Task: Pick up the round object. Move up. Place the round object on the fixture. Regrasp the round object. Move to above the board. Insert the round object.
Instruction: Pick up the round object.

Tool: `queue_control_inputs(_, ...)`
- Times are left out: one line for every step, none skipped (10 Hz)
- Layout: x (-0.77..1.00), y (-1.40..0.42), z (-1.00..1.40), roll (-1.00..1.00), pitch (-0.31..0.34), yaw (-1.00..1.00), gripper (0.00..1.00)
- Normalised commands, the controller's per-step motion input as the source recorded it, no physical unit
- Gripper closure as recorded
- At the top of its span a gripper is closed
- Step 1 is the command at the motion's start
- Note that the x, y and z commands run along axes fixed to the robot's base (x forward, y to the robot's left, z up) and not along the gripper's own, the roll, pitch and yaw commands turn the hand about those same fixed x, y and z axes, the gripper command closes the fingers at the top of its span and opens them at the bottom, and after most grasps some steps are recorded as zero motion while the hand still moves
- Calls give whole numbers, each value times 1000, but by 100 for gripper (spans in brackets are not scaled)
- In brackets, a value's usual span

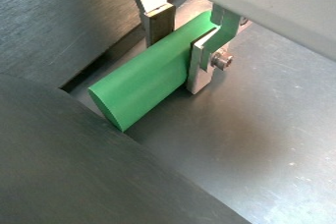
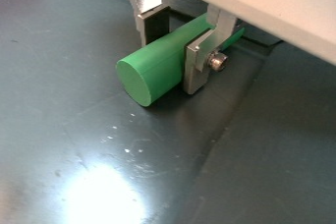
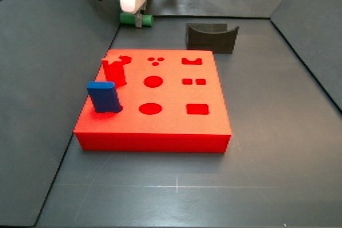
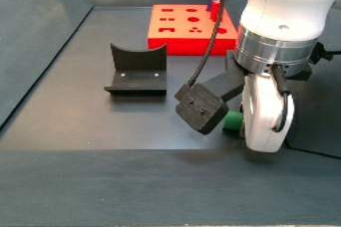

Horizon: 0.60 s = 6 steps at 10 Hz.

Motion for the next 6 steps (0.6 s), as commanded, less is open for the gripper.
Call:
queue_control_inputs(0, 0, 0, 0, 0, 0, 100)
queue_control_inputs(0, 0, 0, 0, 0, 0, 100)
queue_control_inputs(0, 0, 0, 0, 0, 0, 100)
queue_control_inputs(0, 0, 0, 0, 0, 0, 100)
queue_control_inputs(0, 0, 0, 0, 0, 0, 100)
queue_control_inputs(0, 0, 0, 0, 0, 0, 100)
